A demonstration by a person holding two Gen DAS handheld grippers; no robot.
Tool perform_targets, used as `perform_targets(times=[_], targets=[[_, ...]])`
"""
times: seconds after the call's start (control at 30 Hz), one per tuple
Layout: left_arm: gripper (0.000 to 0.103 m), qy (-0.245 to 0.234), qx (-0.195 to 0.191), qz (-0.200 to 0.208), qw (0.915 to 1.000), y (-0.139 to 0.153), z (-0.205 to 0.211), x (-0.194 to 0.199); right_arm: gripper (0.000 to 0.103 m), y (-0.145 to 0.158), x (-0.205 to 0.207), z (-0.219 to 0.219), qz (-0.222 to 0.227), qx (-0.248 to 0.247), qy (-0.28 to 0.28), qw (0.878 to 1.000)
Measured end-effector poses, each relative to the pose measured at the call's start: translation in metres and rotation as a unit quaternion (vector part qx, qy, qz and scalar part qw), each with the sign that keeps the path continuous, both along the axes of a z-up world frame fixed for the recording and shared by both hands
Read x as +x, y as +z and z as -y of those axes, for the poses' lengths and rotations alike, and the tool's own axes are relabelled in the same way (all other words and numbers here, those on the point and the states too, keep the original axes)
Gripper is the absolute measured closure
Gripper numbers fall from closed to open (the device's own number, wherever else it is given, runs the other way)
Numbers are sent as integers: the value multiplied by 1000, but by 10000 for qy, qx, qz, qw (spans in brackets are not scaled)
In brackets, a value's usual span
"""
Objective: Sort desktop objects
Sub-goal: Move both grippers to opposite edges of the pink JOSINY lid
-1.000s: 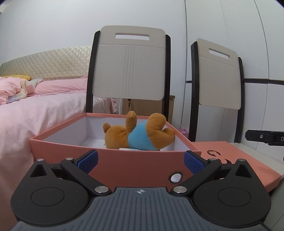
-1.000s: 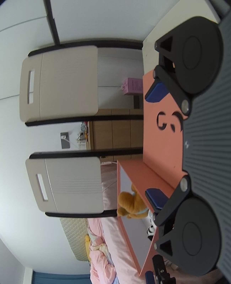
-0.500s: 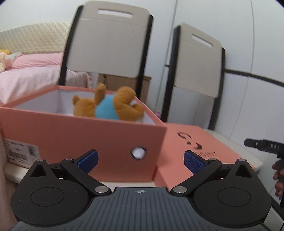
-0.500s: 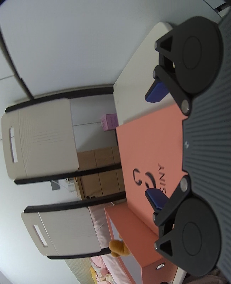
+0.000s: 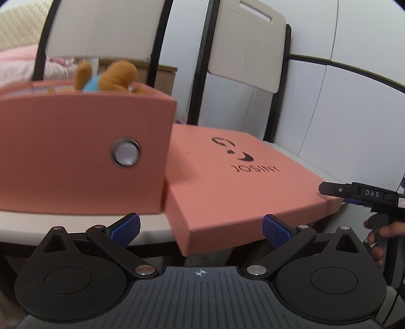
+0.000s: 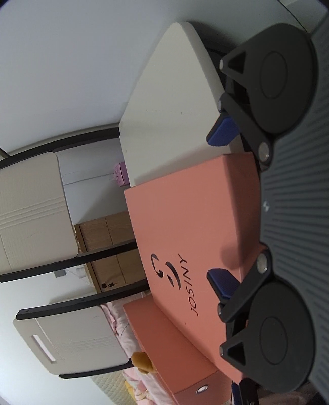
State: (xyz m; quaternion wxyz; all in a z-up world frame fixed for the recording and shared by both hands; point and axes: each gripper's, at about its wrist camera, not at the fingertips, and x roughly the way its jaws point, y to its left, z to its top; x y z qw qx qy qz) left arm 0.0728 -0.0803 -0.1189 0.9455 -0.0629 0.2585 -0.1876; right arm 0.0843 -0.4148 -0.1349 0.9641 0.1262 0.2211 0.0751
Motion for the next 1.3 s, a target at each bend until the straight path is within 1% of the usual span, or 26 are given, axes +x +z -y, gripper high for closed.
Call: perform_targets(times=[0.17, 0.27, 0.37, 0.43, 0.57, 0.77, 1.13, 1.23, 1.3], targets=[[0, -231, -103, -58, 9997, -7, 6, 7, 0, -3, -1, -2, 48, 99, 106, 9999], [0, -345, -116, -18, 9993, -10, 10, 9, 0, -3, -1, -7, 73, 7, 127, 9999], [0, -363, 181, 10, 9992, -10, 18, 11, 0, -2, 0, -6, 81, 5, 170, 9998], [0, -366, 220, -40, 9991, -9, 17, 12, 0, -1, -1, -5, 59, 40, 233, 9997], [0, -370, 67, -118, 9992, -7, 12, 13, 0, 1, -3, -1, 15, 110, 359, 9993], [0, -457, 217, -58, 9987, -2, 15, -4, 0, 4, -11, 4, -70, 149, 553, 9983], [0, -368, 152, -81, 9992, 3, 14, -27, 0, 12, -43, 7, -283, 146, 872, 9957], [0, -367, -45, -31, 9993, 3, 9, -40, 0, 13, -49, 9, -294, 194, 912, 9952], [0, -363, -114, -48, 9993, 3, 7, -41, 0, 14, -54, 11, -302, 226, 939, 9949]])
